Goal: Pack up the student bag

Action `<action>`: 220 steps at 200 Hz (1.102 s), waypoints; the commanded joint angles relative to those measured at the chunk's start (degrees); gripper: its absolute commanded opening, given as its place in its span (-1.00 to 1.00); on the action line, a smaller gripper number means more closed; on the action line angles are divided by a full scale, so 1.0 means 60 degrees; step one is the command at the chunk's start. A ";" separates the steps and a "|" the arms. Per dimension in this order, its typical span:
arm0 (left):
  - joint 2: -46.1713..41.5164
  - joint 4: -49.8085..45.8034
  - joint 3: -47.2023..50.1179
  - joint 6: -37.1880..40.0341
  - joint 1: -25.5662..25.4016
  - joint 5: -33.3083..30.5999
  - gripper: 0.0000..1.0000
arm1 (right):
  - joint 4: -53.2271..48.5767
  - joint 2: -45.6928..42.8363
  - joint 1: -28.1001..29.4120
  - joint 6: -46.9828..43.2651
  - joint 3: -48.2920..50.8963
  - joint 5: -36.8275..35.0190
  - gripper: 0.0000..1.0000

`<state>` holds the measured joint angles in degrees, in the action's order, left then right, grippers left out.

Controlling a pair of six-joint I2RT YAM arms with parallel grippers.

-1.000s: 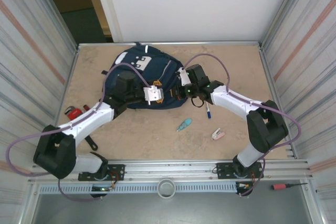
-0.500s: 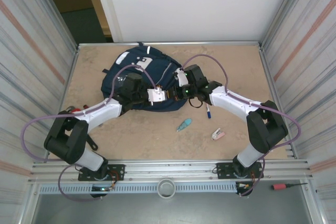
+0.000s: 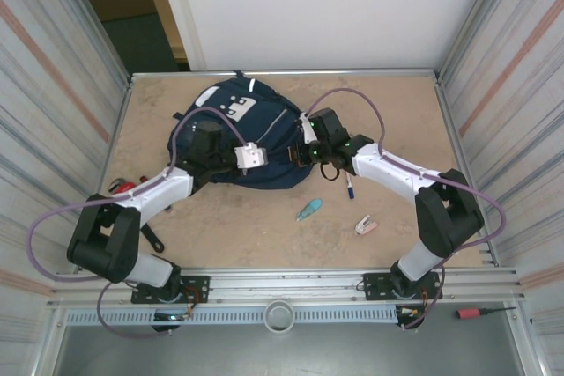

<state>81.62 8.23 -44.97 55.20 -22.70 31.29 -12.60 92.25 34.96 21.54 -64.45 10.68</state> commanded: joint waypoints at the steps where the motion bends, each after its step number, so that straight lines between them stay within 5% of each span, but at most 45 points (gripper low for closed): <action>1: -0.0640 0.0180 0.0021 -0.0279 0.0641 0.0266 -1.00 | -0.1047 0.0274 -0.0357 -0.0223 -0.0549 -0.1701 -1.00; 32: -0.0584 0.0205 0.0254 -0.0490 0.1229 -0.0482 -0.99 | -0.1093 0.0618 -0.0351 -0.0246 -0.1271 -0.1569 -1.00; 85: -0.0989 -0.0709 -0.0202 -0.1480 0.0910 0.0465 -0.15 | -0.0138 0.0410 0.0262 -0.0264 -0.1637 -0.0231 -1.00; 110: -0.0943 -0.1306 -0.0501 -0.1638 0.0225 0.0104 0.07 | 0.0123 0.0194 0.0417 -0.0035 -0.1666 0.0164 -1.00; 173: 0.0107 -0.1851 -0.1378 -0.1811 -0.0904 -0.1131 0.10 | 0.0362 -0.0120 0.0586 0.0247 -0.1595 0.0432 -1.00; 220: 0.0582 -0.1813 -0.1586 -0.1761 -0.0846 -0.1961 -0.28 | 0.0601 -0.0441 0.0650 0.0289 -0.1176 0.0403 -1.00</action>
<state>83.99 -1.50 -52.47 44.80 -28.14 23.29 -14.39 94.41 38.26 22.06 -71.68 11.60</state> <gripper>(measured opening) 0.421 0.053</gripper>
